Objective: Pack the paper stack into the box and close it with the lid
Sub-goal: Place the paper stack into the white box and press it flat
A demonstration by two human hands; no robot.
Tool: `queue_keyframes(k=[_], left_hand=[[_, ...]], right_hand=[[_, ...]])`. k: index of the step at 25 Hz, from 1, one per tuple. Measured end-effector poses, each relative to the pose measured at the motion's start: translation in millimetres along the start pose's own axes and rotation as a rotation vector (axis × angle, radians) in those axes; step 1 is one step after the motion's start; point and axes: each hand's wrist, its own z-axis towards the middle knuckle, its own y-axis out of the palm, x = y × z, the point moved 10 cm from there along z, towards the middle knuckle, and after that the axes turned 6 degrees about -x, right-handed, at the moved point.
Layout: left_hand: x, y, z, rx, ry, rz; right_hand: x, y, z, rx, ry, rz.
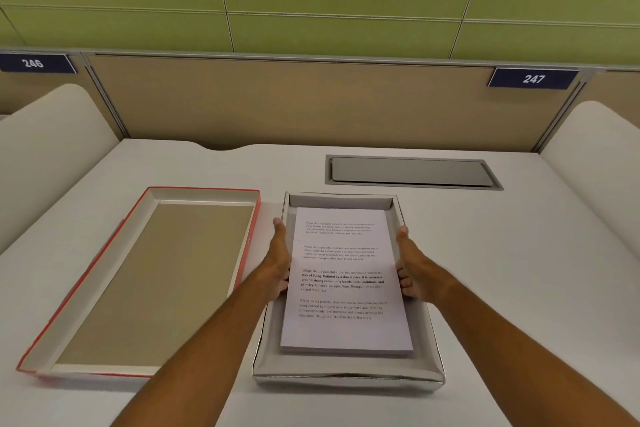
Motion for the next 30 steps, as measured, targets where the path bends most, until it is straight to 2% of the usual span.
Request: queue_keyframes(k=[4,9,13,15,17,20,24,30], left_hand=[[0,-9,-4,0.014,-0.048,-0.018],[3,-3,-5,-0.02,-0.022,0.015],[12,9,-22,-0.08,0.062,0.062],[17,10,-27,-0.071,0.142,0.116],[21,8,-33,-0.008,0.215,0.24],[28,-6,-51,0.237,0.314,0.505],[35,-3,-79,0.379,0.45,0.847],[26,-7,-106,0.577,0.499,1.311]], right_hand=[[1,1,-2,-0.012,0.052,0.038],[-6,1,-9,-0.001,0.034,0.059],[-11,0,-24,-0.021,-0.026,0.08],[-23,1,-33,0.004,-0.14,0.04],[-36,4,-43,0.084,-0.238,-0.132],[-52,14,-51,0.248,-0.368,-0.505],[-61,38,-74,0.274,-0.606,-0.732],[-53,69,-85,0.323,-0.711,-1.125]])
